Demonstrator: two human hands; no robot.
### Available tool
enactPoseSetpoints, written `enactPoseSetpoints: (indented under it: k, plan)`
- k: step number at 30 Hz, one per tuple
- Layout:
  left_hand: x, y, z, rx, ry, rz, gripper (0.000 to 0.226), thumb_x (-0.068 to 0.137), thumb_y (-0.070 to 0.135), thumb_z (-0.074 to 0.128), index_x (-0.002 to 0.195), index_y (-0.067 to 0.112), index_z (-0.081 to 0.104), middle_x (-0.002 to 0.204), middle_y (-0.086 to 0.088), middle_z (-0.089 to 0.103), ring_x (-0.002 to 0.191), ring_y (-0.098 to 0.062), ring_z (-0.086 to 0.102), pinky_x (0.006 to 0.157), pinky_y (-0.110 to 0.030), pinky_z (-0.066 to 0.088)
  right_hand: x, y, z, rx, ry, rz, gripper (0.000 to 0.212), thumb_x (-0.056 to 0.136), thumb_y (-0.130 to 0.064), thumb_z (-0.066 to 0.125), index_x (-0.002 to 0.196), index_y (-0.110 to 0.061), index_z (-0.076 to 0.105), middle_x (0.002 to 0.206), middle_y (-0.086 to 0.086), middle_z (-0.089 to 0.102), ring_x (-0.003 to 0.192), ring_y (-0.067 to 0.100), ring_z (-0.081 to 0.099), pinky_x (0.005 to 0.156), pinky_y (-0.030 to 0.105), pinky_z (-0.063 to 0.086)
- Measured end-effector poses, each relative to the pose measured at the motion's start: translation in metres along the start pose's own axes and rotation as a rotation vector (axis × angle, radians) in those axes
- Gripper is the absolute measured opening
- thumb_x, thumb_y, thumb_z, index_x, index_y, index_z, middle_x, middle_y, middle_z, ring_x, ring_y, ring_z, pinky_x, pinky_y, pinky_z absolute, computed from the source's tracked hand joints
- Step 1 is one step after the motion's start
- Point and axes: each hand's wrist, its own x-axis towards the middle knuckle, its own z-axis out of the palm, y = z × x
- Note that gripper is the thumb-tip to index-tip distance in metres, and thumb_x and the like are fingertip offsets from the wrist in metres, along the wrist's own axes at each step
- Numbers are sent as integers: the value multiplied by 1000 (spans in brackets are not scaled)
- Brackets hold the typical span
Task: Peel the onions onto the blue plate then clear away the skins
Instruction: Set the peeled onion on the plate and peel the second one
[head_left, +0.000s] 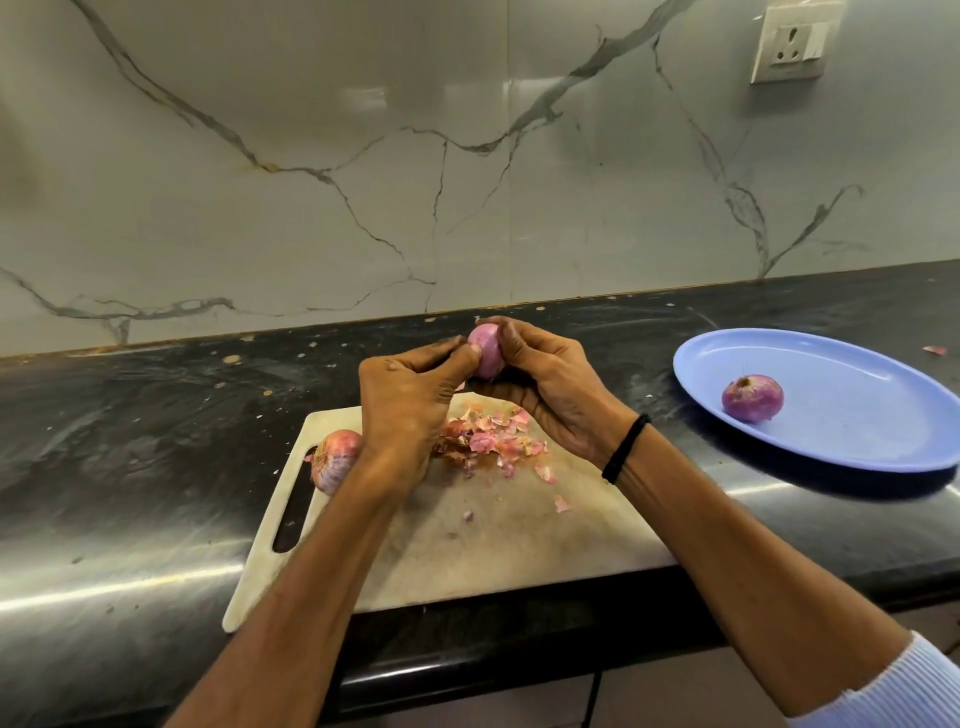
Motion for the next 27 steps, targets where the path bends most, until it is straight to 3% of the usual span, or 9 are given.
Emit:
enactPoseSetpoints:
  k: [5, 10, 14, 16, 20, 27]
  plan:
    - [4, -5, 4, -168, 29, -125, 36, 68, 18, 82, 102, 9, 76, 96, -6, 77, 95, -17, 74, 95, -35, 56, 1, 3, 3, -22, -1, -3, 33, 99, -11, 51, 128, 1, 56, 130, 26, 59, 104, 35, 68, 81, 42, 61]
    - [7, -7, 1, -141, 7, -114, 26, 79, 7, 77, 105, 9, 75, 97, -1, 77, 93, -12, 73, 90, -26, 57, 1, 5, 4, 30, -3, 16, 39, 90, -16, 57, 126, 0, 57, 132, 28, 56, 110, 41, 64, 84, 47, 60]
    - [6, -8, 0, -105, -3, -94, 27, 81, 6, 75, 108, 9, 74, 103, -1, 75, 94, -11, 72, 87, -22, 57, 0, 4, 2, 47, -6, 28, 34, 97, -13, 51, 128, 1, 56, 133, 28, 55, 117, 44, 60, 85, 47, 59]
    - [5, -8, 0, -89, -2, -79, 24, 81, 6, 75, 105, 12, 75, 104, -2, 74, 95, -12, 72, 87, -24, 58, -1, 4, 1, 38, -5, 31, 32, 99, -12, 49, 127, 1, 57, 131, 27, 56, 114, 42, 62, 84, 46, 60]
    - [4, -6, 1, -80, 5, -35, 24, 84, 3, 72, 102, 18, 74, 100, 1, 74, 89, -3, 72, 72, -11, 54, -1, 2, 1, 80, -22, 36, 32, 103, -18, 45, 125, 1, 59, 117, 22, 65, 104, 35, 67, 86, 46, 59]
    - [7, -7, 2, -119, 4, -93, 31, 75, 14, 81, 104, 8, 76, 103, -7, 76, 96, -16, 73, 86, -26, 58, -1, 2, 2, 51, -10, 19, 33, 103, -14, 45, 128, 3, 57, 129, 29, 58, 108, 38, 65, 83, 44, 61]
